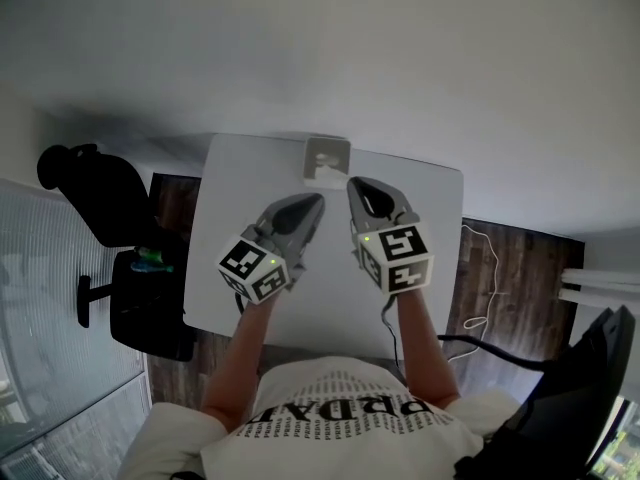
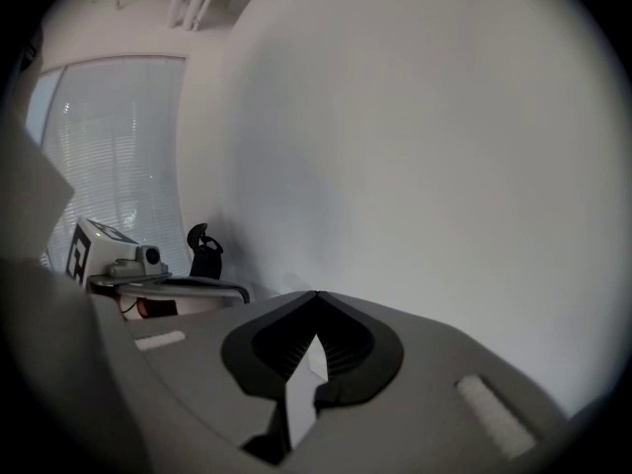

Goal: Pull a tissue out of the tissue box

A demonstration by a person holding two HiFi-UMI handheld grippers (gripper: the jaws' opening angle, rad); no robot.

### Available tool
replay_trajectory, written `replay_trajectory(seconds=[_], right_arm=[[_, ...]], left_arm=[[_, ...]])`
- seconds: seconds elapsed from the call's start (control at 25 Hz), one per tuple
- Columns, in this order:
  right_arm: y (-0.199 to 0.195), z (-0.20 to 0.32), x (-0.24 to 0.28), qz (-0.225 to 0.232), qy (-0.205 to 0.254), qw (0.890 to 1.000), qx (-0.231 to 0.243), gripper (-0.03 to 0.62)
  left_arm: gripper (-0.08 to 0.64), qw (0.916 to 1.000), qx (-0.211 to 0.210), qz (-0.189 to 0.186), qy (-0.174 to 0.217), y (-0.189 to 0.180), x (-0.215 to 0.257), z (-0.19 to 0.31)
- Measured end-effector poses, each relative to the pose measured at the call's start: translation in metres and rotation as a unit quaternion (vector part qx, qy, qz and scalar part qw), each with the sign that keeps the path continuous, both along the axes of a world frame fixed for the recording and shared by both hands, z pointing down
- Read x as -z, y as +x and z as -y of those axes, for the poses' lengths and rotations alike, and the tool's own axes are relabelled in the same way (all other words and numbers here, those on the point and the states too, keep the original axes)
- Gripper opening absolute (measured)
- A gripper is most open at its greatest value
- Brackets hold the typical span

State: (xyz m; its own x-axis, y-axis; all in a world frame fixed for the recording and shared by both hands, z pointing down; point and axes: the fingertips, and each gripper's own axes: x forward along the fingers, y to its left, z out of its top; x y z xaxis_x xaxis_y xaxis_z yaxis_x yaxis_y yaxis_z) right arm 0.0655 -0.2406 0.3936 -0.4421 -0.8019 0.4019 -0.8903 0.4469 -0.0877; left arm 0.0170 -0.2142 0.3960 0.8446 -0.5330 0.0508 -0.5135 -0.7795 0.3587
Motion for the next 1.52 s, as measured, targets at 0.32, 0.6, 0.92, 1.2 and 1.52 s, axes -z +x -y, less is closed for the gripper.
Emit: replay_trajectory(seconds=[0.32,0.6,0.92,1.2,1.52], right_arm=[[0.018,-0.021,0.029,0.004,0.016,1.0,-0.011,0.008],[0.02,-0.032,0.046,0.005,0.021,1.0,-0.001,0.009],[0.022,-0.033,0.06,0.009,0.032,0.999,0.0,0.008],[0.022,-0.035,0.061,0.01,0.034,0.999,-0.002,0.008],[0.025,-0.034,0.06,0.01,0.034,0.999,-0.004,0.008]], left_arm=[[-0.008,0.9997,-0.018,0.008,0.016,0.013,0.023,-0.014],[-0.009,0.9996,-0.022,0.009,0.013,0.02,0.033,-0.025],[-0.009,0.9997,-0.018,0.012,0.014,0.018,0.035,-0.025],[-0.009,0.9996,-0.024,0.012,0.013,0.017,0.035,-0.03],[-0.009,0.9995,-0.028,0.01,0.012,0.02,0.036,-0.032]])
